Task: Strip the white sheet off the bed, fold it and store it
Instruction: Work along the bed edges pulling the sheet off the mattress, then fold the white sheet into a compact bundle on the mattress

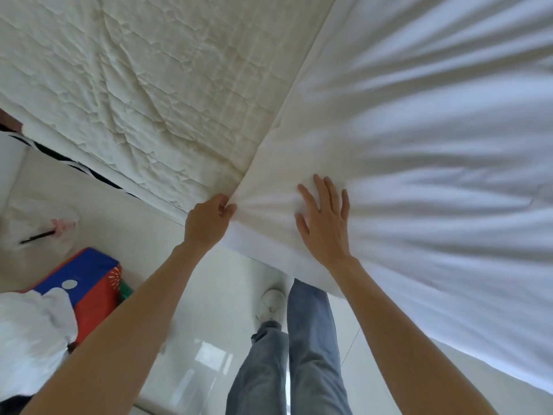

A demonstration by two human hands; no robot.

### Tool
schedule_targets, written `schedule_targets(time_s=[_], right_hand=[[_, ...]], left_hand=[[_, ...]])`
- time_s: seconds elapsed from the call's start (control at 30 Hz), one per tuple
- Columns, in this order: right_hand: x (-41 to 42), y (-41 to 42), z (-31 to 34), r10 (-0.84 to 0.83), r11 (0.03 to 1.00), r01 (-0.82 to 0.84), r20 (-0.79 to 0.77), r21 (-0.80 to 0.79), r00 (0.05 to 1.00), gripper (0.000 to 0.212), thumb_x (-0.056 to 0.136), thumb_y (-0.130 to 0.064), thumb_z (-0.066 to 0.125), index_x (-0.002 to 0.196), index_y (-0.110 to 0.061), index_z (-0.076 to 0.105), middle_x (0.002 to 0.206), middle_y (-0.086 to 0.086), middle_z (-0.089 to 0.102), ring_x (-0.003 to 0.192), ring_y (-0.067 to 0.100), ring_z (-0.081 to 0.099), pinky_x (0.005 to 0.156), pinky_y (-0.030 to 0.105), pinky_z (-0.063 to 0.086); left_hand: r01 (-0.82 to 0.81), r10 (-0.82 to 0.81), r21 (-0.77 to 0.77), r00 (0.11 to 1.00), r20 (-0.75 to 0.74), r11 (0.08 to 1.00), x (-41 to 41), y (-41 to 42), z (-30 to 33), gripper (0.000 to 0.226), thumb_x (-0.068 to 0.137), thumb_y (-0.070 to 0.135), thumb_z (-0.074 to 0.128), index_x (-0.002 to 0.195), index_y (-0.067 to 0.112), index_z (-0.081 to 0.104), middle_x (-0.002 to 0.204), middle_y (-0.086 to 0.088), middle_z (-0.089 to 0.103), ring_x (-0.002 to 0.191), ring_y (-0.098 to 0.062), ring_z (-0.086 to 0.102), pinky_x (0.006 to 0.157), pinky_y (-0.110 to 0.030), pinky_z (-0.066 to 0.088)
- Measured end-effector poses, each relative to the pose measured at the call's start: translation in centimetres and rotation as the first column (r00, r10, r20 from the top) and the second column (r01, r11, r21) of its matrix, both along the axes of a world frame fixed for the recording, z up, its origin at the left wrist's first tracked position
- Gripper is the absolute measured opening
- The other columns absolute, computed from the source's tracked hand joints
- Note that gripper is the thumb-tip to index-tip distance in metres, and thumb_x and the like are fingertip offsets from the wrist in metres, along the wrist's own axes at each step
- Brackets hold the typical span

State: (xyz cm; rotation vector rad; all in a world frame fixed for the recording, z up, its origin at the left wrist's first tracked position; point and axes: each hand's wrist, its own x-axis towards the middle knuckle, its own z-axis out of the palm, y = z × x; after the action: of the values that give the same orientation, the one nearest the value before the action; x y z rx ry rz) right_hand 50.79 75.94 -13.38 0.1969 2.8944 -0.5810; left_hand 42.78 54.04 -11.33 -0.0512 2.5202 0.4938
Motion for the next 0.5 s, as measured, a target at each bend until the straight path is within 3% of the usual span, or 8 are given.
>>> schedule_targets(time_s=[0.13,0.2,0.3,0.5], right_hand=[[3.3,-1.1,0.1,0.003,0.997,0.010,0.158,-0.080,0.988,0.065,0.089,-0.022,0.055,0.147,-0.020,0.026,0.156,0.012,0.012,0.144,0.031,0.004,0.115,0.055,0.009],[3.0,-0.9,0.9,0.009,0.997,0.005,0.176,-0.082,0.984,0.063,0.089,-0.022,0.054,0.146,-0.022,0.027,0.157,0.008,0.012,0.144,0.028,0.006,0.114,0.051,0.014],[0.0,1.1,2.5,-0.025,0.997,0.035,0.142,-0.066,0.990,0.046,0.091,-0.023,0.053,0.136,-0.018,0.044,0.150,0.005,0.031,0.134,0.025,0.031,0.102,0.040,0.034],[-11.4,10.2,8.0,-0.105,0.990,0.108,0.040,-0.092,0.994,0.030,0.091,-0.016,0.051,0.121,-0.014,0.058,0.123,0.005,0.058,0.122,0.024,0.044,0.100,0.031,0.030]], left_hand=[[0.006,-0.007,-0.009,0.999,-0.031,1.000,1.1,-1.2,-0.7,0.022,0.093,0.033,0.051,0.096,0.013,0.059,0.089,-0.006,0.069,0.086,-0.032,0.062,0.075,-0.034,0.043],[0.085,-0.086,-0.030,0.996,-0.033,0.996,0.5,-0.6,-0.5,0.019,0.091,0.035,0.053,0.098,0.017,0.057,0.089,-0.004,0.067,0.086,-0.031,0.062,0.075,-0.037,0.045],[0.146,-0.143,0.027,0.984,-0.102,0.989,-2.3,1.3,1.3,0.031,0.084,0.042,0.062,0.106,0.021,0.055,0.097,0.005,0.063,0.086,-0.018,0.061,0.078,-0.035,0.049],[0.202,-0.149,0.220,0.961,-0.233,0.954,-12.6,11.9,7.8,0.019,0.090,0.026,0.054,0.105,0.016,0.060,0.095,0.004,0.067,0.084,-0.013,0.063,0.074,-0.026,0.044]])
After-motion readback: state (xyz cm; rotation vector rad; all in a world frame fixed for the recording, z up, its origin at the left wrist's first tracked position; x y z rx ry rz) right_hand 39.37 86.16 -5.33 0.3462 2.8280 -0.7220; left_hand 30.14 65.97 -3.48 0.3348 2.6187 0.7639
